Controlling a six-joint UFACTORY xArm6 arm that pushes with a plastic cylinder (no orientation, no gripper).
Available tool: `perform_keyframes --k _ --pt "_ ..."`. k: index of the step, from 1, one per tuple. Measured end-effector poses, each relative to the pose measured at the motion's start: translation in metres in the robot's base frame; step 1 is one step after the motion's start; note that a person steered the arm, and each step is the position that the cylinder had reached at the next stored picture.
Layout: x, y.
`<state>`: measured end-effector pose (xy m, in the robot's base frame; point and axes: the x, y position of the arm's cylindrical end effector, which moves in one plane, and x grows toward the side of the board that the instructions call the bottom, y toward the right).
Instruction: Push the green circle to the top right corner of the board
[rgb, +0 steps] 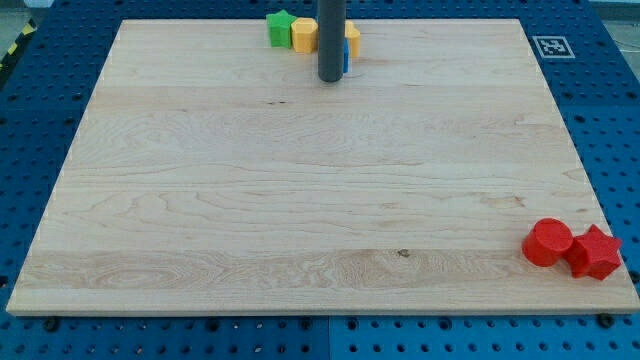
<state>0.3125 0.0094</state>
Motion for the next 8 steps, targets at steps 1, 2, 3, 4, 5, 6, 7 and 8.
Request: perform_keyframes --k 1,2,3,4,5,6,7,8 --pt "0.022 0.002" --pt "0.07 0.019" --pt "0.092 0.054" --pt "0.097 0.148" --pt "0.105 0.261" --pt "0.136 0.334" --pt "0.14 0.336" --pt "0.14 0.336"
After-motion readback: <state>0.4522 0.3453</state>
